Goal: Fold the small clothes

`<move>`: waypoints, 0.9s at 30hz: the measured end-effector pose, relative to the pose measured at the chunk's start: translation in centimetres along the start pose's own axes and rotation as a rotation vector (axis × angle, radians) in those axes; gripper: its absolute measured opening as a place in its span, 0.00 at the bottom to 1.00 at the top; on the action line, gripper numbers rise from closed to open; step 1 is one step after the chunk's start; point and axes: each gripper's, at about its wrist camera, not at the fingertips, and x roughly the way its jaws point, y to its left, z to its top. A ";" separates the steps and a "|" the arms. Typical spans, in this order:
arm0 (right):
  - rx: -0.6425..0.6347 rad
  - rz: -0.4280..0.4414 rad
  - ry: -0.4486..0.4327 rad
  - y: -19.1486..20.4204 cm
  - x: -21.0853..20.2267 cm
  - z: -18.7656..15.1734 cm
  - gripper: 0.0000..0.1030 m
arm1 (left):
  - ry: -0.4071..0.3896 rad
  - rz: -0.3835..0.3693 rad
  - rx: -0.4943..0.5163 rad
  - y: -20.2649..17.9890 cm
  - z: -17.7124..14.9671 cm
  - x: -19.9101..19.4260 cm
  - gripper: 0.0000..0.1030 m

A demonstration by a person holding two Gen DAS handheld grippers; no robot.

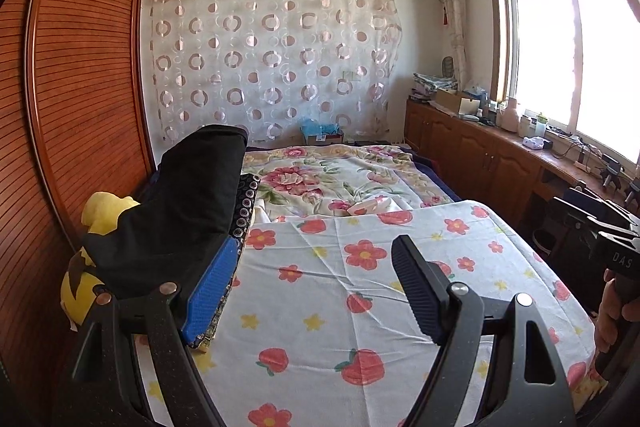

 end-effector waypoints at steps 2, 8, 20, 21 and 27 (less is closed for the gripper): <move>0.001 -0.001 -0.001 0.0 -0.1 0.0 0.75 | -0.002 0.001 0.000 0.0 0.0 0.0 0.78; 0.000 -0.008 -0.002 -0.4 -0.4 -0.3 0.76 | -0.006 0.002 -0.001 0.1 0.0 0.0 0.78; -0.002 -0.010 -0.004 -1.4 -1.5 -0.2 0.76 | -0.015 0.005 -0.001 0.2 0.0 -0.5 0.78; -0.002 -0.011 -0.004 -1.4 -1.5 -0.2 0.76 | -0.015 0.004 -0.002 0.2 0.0 -0.5 0.78; -0.001 -0.011 -0.005 -1.8 -2.1 0.0 0.76 | -0.016 0.004 -0.001 0.2 -0.1 -0.5 0.78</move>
